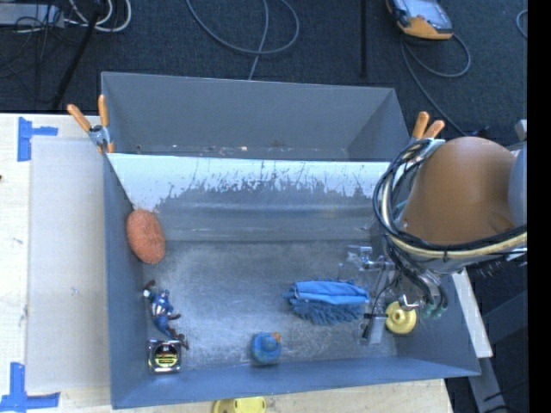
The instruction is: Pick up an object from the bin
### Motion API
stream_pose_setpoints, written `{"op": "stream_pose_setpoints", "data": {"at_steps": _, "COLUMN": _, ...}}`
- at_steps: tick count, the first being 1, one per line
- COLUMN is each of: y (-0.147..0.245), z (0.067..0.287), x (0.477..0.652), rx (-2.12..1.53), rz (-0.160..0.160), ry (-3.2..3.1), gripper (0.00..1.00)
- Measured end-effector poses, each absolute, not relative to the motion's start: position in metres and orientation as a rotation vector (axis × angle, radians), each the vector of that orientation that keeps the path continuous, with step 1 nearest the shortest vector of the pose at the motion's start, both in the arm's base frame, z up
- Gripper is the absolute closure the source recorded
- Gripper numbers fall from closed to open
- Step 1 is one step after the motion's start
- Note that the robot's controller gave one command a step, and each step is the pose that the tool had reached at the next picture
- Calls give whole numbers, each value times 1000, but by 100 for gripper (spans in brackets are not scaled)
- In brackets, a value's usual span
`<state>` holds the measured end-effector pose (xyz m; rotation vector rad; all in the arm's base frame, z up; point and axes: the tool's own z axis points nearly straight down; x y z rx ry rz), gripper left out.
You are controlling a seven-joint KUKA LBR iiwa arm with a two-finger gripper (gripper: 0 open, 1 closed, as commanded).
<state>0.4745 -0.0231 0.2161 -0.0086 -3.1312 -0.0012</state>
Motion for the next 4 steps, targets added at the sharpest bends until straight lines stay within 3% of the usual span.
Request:
{"op": "stream_pose_setpoints", "data": {"at_steps": 1, "y": -23, "z": 220, "x": 476, "rx": -7, "rz": 0, "ry": -3140, "gripper": 0}}
{"op": "stream_pose_setpoints", "data": {"at_steps": 2, "y": -26, "z": 171, "x": 475, "rx": 29, "rz": 0, "ry": -3147, "gripper": 0}}
{"op": "stream_pose_setpoints", "data": {"at_steps": 3, "y": 32, "z": 88, "x": 475, "rx": -79, "rz": 0, "ry": -3138, "gripper": 100}}
{"op": "stream_pose_setpoints", "data": {"at_steps": 4, "y": 32, "z": 88, "x": 475, "rx": -78, "rz": 0, "ry": -3138, "gripper": 0}}
